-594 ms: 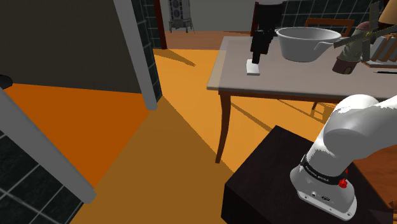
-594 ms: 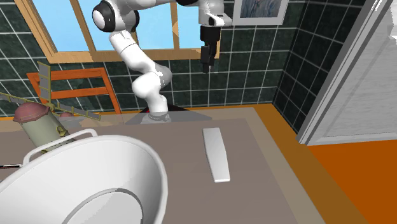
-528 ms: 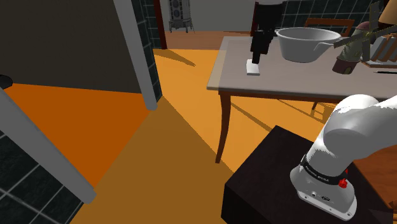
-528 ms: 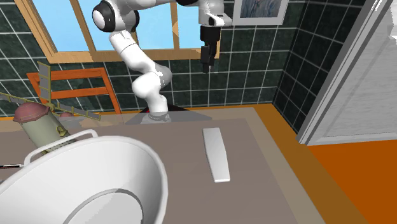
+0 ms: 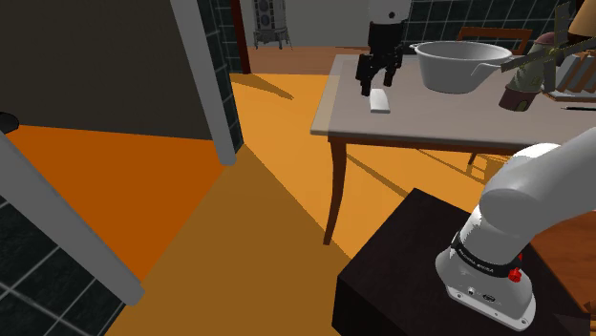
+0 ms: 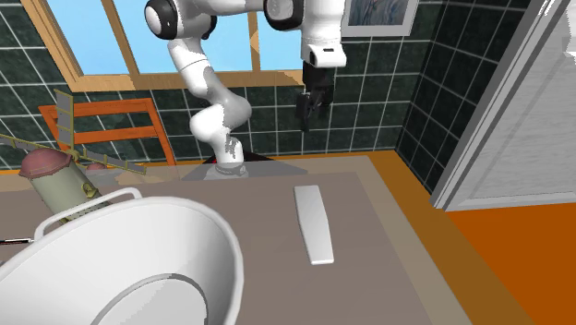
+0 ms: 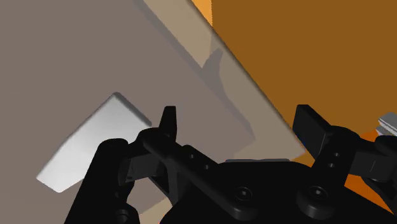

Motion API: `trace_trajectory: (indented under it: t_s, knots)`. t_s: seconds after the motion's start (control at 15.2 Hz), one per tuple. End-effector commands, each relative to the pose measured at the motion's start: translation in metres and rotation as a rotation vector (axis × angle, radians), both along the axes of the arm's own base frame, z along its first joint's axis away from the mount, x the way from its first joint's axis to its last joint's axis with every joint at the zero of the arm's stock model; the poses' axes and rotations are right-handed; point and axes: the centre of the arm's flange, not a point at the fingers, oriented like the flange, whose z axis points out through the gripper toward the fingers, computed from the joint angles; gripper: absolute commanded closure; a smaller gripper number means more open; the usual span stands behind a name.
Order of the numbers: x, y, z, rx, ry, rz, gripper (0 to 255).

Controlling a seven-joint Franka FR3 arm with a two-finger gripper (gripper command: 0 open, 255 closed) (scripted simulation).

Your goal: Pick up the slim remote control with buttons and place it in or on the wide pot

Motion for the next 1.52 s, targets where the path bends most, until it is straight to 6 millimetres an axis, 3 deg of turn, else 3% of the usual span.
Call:
trace_trajectory:
  t_s: [0.0, 0.4, 0.79, 1.32, 1.45]
  knots:
    - [0.013, -0.020, -0.009, 0.005, -0.003, -0.092, 0]
    - [0.045, -0.087, -0.042, 0.019, -0.005, -0.358, 0]
    - [0.058, -0.160, -0.075, 0.033, -0.008, -0.624, 0]
    - [0.058, -0.161, -0.116, 0.034, -0.008, -0.630, 0]
    - [0.058, -0.161, -0.116, 0.034, -0.008, -0.630, 0]
